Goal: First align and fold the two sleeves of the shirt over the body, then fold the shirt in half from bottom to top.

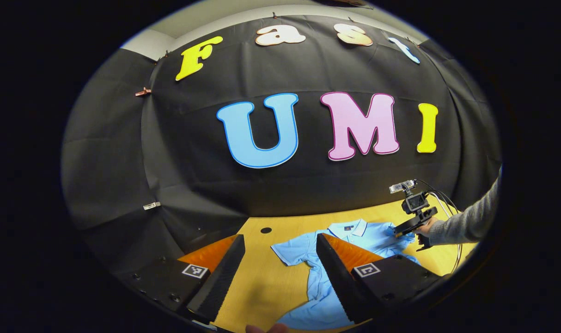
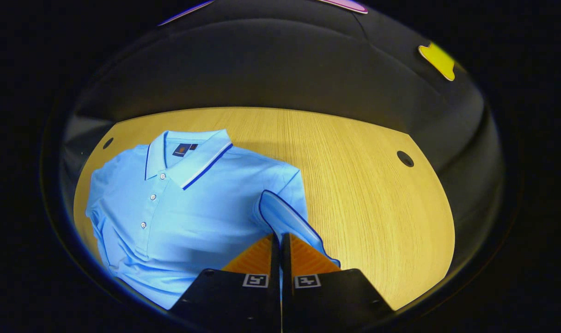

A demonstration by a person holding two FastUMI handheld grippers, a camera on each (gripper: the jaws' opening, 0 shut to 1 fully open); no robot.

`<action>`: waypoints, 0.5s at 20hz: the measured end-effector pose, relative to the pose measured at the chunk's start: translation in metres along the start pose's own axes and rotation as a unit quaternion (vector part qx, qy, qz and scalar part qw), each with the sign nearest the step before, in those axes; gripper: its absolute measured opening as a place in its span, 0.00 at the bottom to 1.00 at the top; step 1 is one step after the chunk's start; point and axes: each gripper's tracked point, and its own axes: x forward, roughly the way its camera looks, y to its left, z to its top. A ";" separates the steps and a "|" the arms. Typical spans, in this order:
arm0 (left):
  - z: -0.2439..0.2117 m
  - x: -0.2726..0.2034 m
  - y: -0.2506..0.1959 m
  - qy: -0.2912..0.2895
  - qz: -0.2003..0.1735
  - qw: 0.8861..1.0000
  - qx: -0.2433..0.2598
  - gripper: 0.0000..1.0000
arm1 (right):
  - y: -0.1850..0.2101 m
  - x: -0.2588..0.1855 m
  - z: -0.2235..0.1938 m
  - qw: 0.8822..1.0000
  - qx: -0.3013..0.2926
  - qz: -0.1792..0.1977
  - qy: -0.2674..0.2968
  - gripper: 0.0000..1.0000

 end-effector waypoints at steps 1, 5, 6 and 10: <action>-0.002 0.000 0.002 0.002 0.001 1.000 -0.001 0.99 | 0.005 0.004 0.001 1.000 0.006 0.006 0.000 0.06; -0.006 0.002 0.009 0.005 0.006 1.000 -0.004 0.98 | 0.028 -0.004 0.013 0.999 0.017 0.028 -0.019 0.05; -0.006 0.002 0.011 0.005 0.008 1.000 -0.005 0.98 | 0.037 -0.007 0.016 0.999 0.019 0.036 -0.025 0.05; -0.009 0.004 0.019 0.007 0.012 1.000 -0.008 0.98 | 0.088 -0.016 0.022 0.996 0.026 0.078 -0.030 0.05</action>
